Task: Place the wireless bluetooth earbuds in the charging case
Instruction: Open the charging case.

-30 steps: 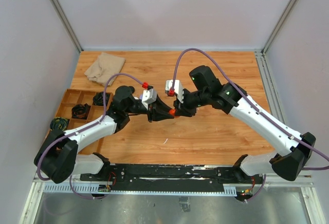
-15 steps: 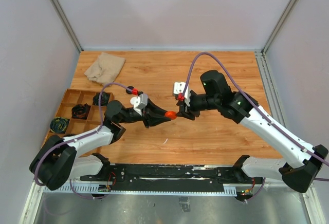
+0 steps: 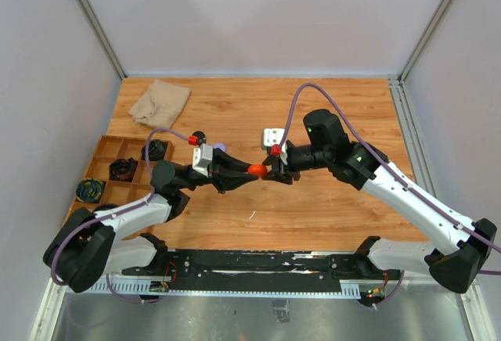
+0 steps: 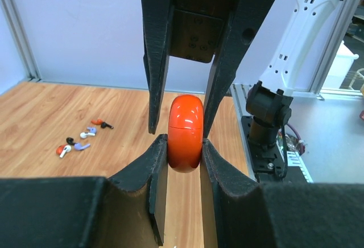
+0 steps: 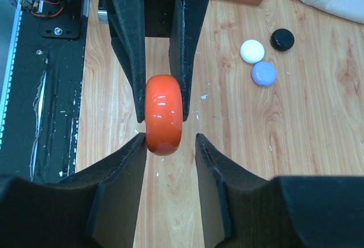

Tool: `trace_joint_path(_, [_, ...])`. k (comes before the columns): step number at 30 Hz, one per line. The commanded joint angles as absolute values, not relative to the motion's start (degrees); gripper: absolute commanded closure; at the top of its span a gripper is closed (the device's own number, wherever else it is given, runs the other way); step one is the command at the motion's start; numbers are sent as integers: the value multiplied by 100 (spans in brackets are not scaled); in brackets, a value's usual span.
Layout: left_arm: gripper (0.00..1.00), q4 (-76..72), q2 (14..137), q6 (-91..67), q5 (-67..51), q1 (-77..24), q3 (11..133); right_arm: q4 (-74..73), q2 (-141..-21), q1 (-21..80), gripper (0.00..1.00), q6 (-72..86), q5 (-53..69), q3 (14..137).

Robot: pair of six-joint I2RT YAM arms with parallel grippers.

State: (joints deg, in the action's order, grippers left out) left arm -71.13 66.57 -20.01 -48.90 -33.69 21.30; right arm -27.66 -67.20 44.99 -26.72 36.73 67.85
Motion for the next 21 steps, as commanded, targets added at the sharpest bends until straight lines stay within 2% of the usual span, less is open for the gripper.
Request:
trace_joint_path(1, [97, -7403, 6588, -2029, -4831, -3420, 2066, -2584, -6757, 4451, 62, -2566, 3999, 6820])
trace_joint_path(6, [92, -7096, 6555, -1873, -4835, -3419, 2084, -2666, -6785, 4454, 78, -2577, 4010, 6884])
trace_joint_path(11, [75, -6327, 6320, -1391, -4742, -3421, 2098, -3016, -6856, 4451, 99, -2629, 3936, 7146])
trace_joint_path(17, [58, -5888, 6040, -1090, -4774, -3419, 2081, -3535, -7141, 4459, 99, -2558, 3842, 7526])
trace_joint_path(21, [54, -5747, 5986, -1014, -4778, -3419, 2092, -3705, -7263, 4479, 99, -2550, 3781, 7669])
